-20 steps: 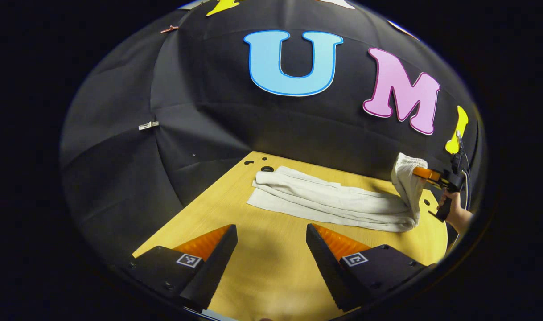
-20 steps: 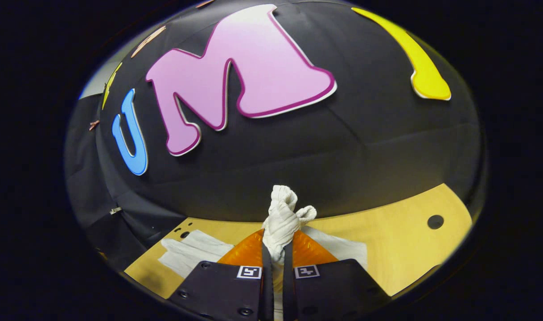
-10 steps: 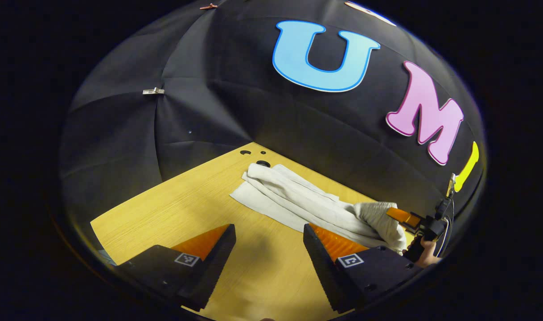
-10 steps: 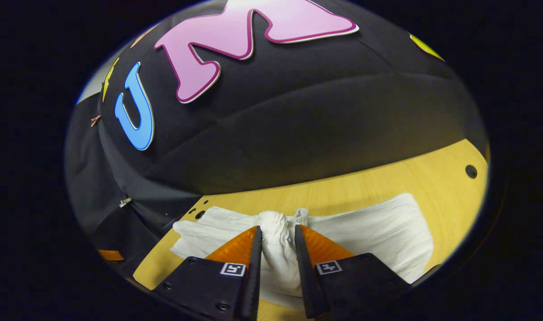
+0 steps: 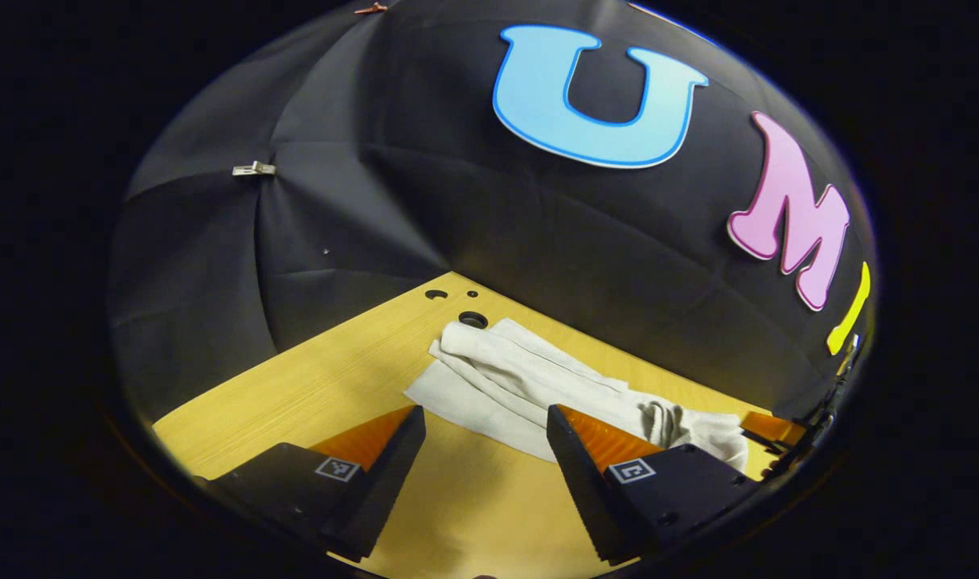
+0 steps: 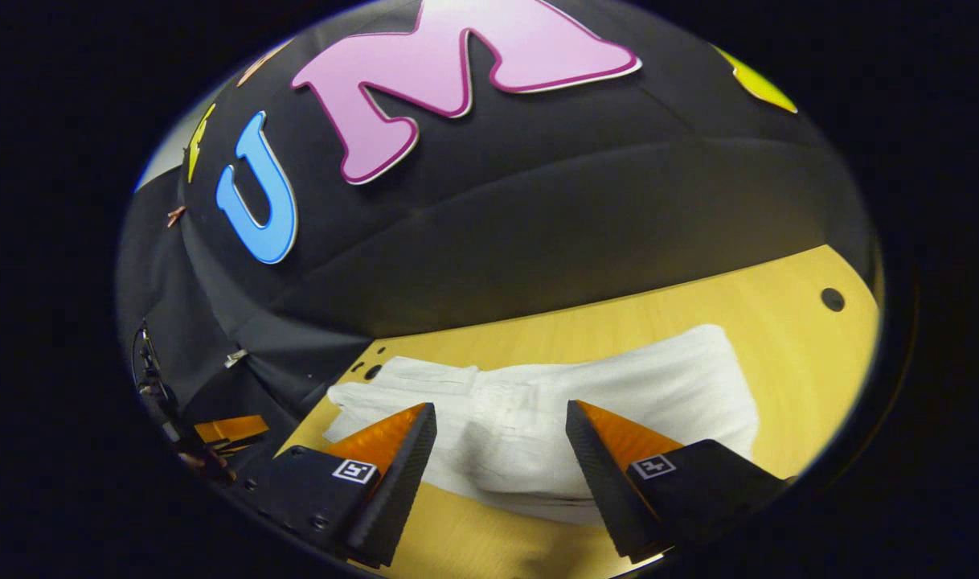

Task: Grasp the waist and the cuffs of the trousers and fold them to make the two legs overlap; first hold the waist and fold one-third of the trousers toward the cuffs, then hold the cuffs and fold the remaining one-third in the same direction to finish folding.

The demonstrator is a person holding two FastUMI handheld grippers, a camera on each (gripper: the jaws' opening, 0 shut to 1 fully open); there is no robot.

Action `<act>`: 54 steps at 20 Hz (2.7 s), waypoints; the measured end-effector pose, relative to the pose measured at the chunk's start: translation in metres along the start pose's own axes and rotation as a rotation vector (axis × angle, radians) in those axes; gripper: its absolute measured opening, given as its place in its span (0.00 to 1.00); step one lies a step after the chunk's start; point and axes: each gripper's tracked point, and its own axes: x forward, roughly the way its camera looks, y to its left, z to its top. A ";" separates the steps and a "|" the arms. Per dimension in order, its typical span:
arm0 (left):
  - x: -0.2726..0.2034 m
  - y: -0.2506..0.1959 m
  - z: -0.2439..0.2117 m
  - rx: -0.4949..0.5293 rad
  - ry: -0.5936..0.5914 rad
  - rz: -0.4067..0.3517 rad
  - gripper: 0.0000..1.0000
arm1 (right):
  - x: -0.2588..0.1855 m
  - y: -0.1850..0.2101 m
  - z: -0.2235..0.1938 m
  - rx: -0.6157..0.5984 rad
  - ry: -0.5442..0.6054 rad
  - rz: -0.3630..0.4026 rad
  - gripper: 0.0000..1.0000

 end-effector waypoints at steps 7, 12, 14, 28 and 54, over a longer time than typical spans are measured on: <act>0.106 0.021 0.012 -0.045 0.105 -0.002 0.96 | -0.095 -0.117 0.015 -0.078 -0.035 -0.217 0.98; 0.162 0.035 0.014 -0.034 0.127 0.018 0.92 | -0.155 -0.188 0.006 -0.020 -0.018 -0.369 0.98; 0.180 0.047 0.012 -0.027 0.139 0.054 0.96 | -0.176 -0.202 0.004 -0.036 -0.007 -0.413 0.98; 0.213 0.033 -0.021 0.252 0.253 0.057 0.75 | -0.225 -0.221 -0.020 -0.070 0.008 -0.530 0.98; 0.094 -0.137 0.055 0.317 0.116 -0.162 0.06 | -0.239 -0.194 0.003 -0.021 -0.093 -0.452 0.98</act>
